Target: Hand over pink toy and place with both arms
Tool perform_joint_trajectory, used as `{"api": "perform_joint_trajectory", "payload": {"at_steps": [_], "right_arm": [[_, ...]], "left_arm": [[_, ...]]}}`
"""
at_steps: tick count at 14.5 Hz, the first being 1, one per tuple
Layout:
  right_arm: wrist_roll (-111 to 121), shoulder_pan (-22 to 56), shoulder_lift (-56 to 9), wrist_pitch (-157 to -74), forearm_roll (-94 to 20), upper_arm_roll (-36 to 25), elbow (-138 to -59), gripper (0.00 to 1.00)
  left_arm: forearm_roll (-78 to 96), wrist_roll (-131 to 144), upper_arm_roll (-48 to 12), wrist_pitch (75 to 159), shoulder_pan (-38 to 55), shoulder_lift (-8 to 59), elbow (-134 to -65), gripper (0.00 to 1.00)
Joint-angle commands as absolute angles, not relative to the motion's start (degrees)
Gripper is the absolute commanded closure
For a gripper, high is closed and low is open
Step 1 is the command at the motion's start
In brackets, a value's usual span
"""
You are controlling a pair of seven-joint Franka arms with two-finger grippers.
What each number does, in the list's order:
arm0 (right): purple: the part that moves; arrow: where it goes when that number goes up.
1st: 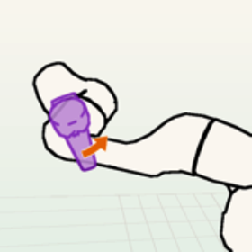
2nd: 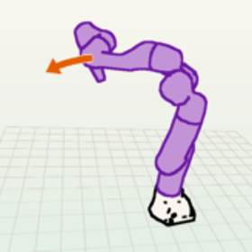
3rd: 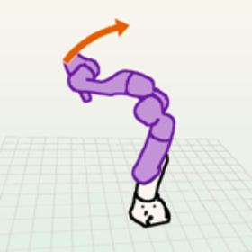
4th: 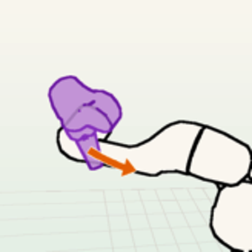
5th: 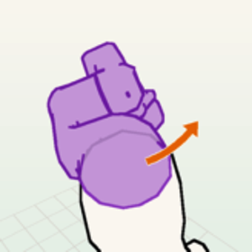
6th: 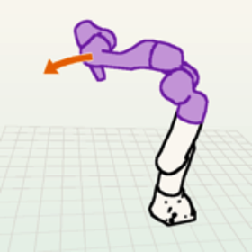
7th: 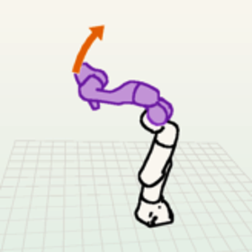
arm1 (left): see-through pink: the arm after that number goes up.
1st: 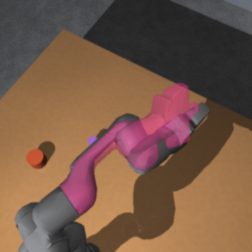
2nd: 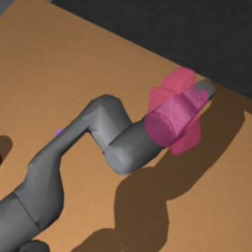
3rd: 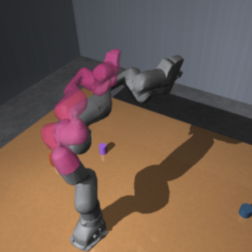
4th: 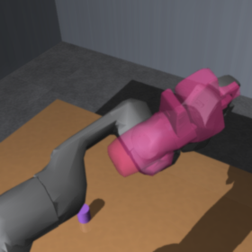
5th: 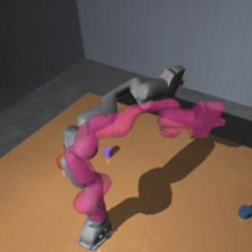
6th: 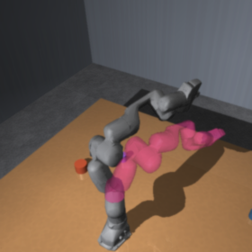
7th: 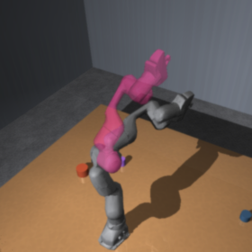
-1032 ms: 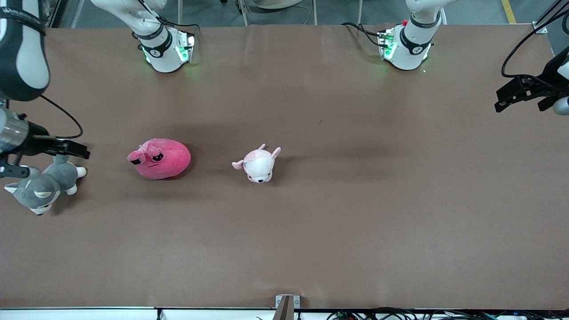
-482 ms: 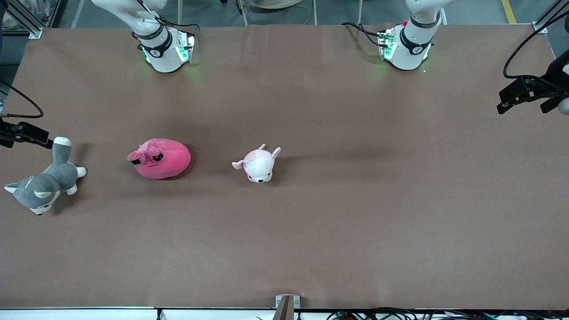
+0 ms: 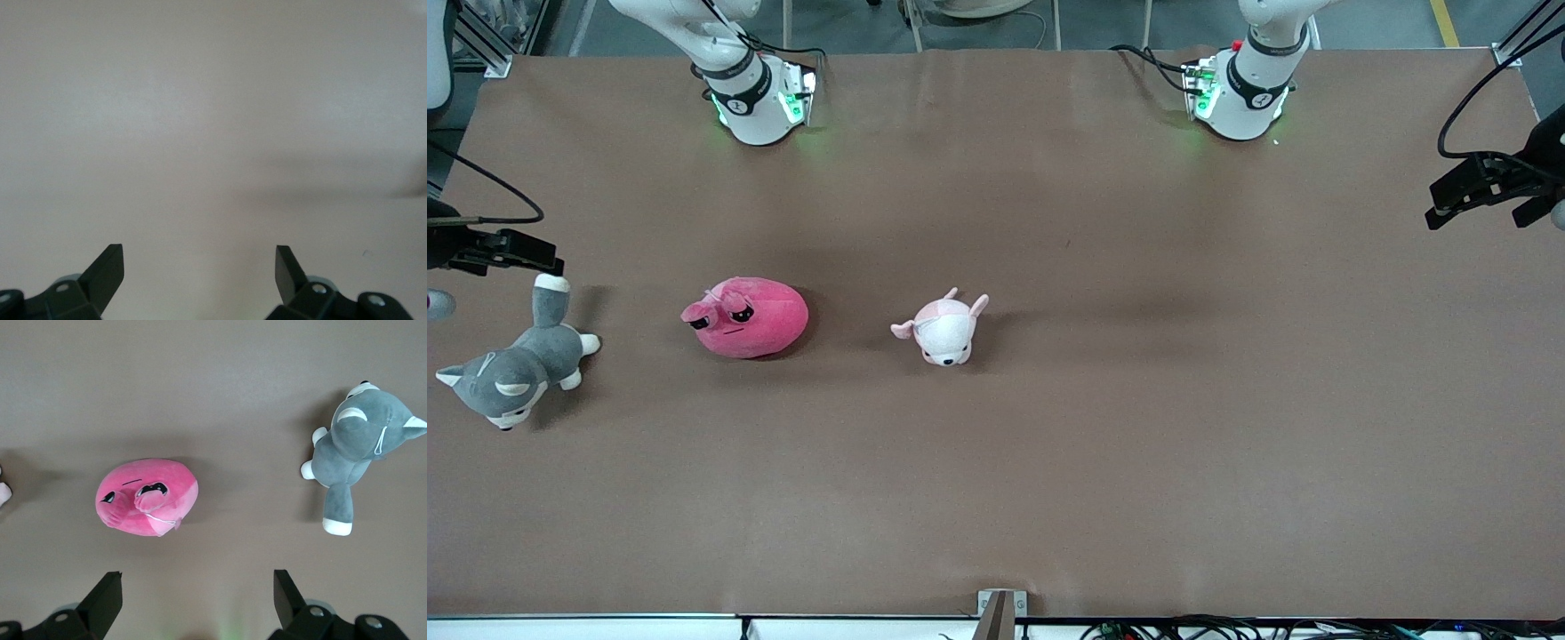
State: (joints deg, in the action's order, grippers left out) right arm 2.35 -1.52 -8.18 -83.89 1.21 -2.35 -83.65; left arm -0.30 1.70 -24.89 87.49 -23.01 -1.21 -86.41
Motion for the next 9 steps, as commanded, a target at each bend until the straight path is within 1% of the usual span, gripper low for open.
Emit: {"api": "perform_joint_trajectory", "payload": {"at_steps": [1,4,9], "right_arm": [[-0.18,-0.79,-5.63,-83.32,1.58,-2.28,-84.29,0.0],[3.14,-1.23,-2.74,-83.5,1.58,-2.55,-86.65,0.0],[4.04,-1.58,3.95,-83.24,1.58,-2.55,-92.37,0.0]], "left_arm": [[0.53,0.44,-25.31,87.28,-23.64,-0.7,-85.25,0.0],[0.62,0.44,-25.31,87.28,-23.64,-0.7,-85.25,0.0],[0.62,0.44,-25.23,87.28,-23.38,-0.44,-85.25,0.0]]}}
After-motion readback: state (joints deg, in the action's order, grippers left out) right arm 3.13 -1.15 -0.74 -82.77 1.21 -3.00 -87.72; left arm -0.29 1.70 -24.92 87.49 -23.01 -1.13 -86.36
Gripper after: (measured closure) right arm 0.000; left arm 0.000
